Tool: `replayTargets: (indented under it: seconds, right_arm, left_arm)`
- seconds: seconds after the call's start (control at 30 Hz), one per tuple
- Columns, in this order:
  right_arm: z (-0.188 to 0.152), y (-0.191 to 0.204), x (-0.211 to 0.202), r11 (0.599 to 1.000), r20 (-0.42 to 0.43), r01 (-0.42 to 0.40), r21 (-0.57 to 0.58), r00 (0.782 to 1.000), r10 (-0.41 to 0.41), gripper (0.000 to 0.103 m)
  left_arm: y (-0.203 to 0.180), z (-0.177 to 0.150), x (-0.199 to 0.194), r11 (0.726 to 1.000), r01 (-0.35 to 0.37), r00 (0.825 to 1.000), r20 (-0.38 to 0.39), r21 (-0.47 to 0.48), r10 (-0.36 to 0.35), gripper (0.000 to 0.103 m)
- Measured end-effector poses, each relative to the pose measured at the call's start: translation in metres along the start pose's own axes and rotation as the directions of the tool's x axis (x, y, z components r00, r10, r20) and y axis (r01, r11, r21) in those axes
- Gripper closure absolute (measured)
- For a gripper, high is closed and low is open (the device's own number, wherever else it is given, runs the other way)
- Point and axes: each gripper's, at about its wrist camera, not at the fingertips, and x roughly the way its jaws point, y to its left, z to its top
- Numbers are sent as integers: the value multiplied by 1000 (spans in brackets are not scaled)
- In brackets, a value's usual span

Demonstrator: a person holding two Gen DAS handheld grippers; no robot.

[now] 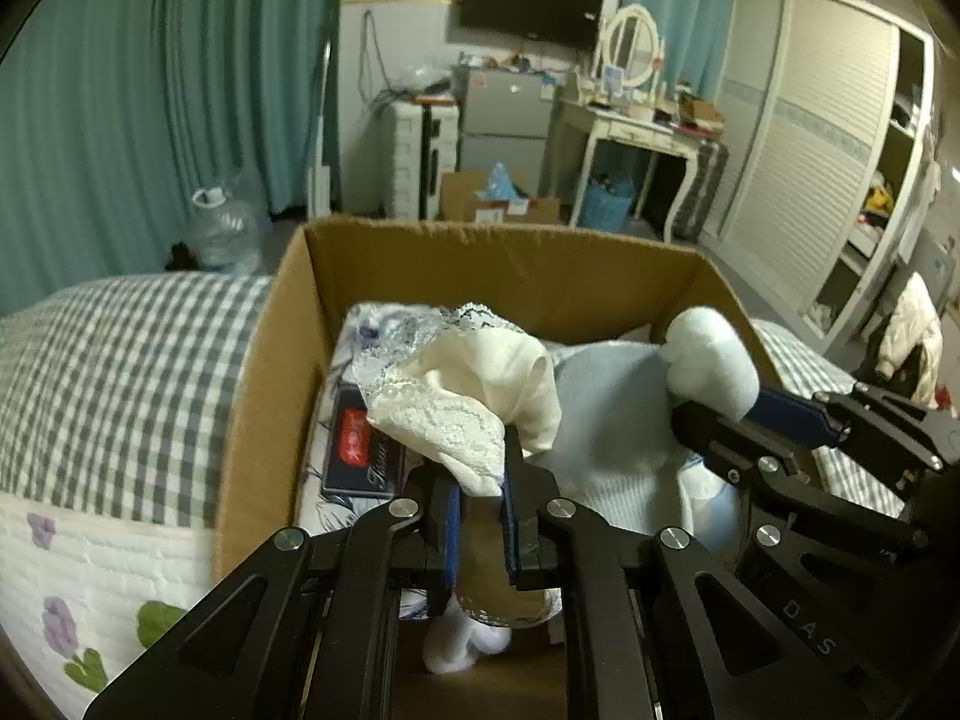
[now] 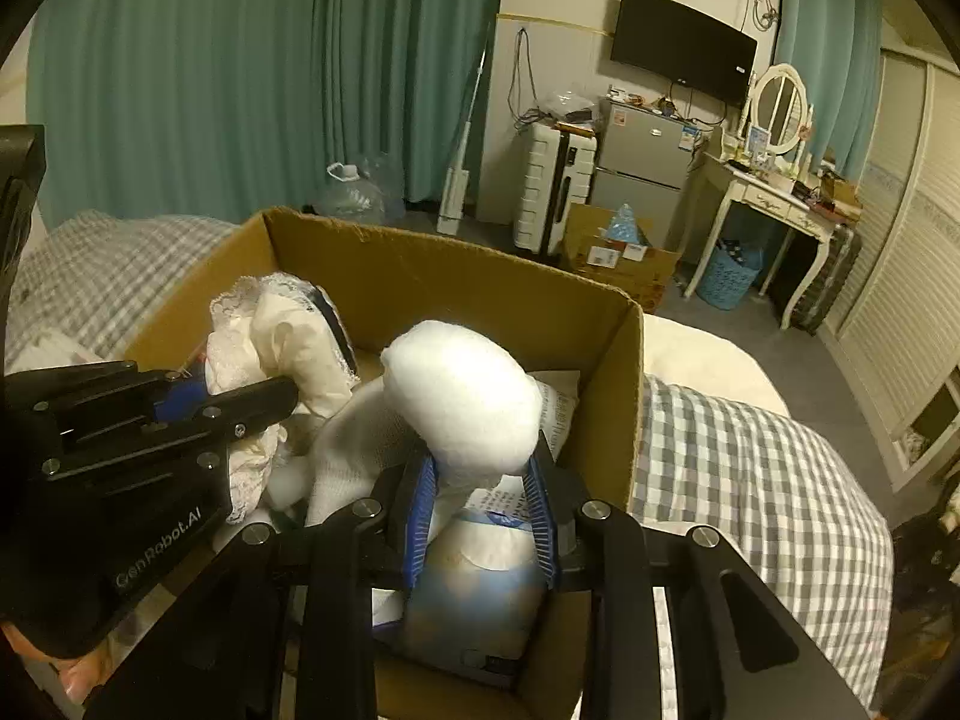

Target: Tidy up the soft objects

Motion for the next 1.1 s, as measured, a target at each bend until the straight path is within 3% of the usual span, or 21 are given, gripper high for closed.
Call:
replayTargets:
  seconds: [0.17, 0.3, 0.37, 0.43, 0.47, 0.53, 0.8, 0.9, 0.93, 1.0, 1.1]
  right_arm:
    - [-1, -7, -4, 1000, 22, -5, 16, 1000, 5, 68]
    - [1, -5, -22, 1000, 62, 28, 5, 998, -28, 51]
    - [4, -6, -35, 999, 90, 48, -4, 995, -47, 50]
    - [6, -6, -53, 999, 125, 50, 0, 991, -49, 50]
    - [7, -6, -60, 999, 139, 55, 2, 989, -54, 49]
    - [11, -7, -79, 998, 175, 64, 8, 983, -64, 49]
    - [11, -5, -162, 995, 320, 91, 34, 942, -97, 37]
    - [7, -2, -189, 995, 355, 90, 37, 930, -97, 27]
    - [5, -1, -199, 995, 368, 88, 40, 925, -96, 23]
    - [2, 1, -218, 995, 393, 86, 49, 914, -99, 19]
    - [-2, 4, -243, 994, 415, 90, 56, 904, -105, 15]
  left_arm:
    - [0, 2, -5, 1000, -2, 1000, -3, -11, 2, 87]
    - [6, 7, -16, 999, 17, 1000, 9, -28, -17, 80]
    - [8, 10, -30, 999, 14, 999, 34, -34, -13, 71]
    - [8, 13, -48, 1000, 15, 997, 77, -27, -13, 44]
    - [8, 15, -58, 1000, 7, 994, 105, -24, -4, 38]
    - [9, 17, -78, 1000, -10, 987, 159, -21, 13, 28]
    - [12, 25, -153, 998, -47, 957, 284, -37, 56, 28]
    - [7, 20, -184, 998, -55, 940, 337, -22, 59, 26]
    - [6, 18, -194, 998, -61, 934, 352, -16, 63, 24]
    - [2, 13, -214, 997, -75, 920, 384, -10, 73, 8]
    - [-2, 8, -243, 995, -99, 890, 447, -9, 92, 5]
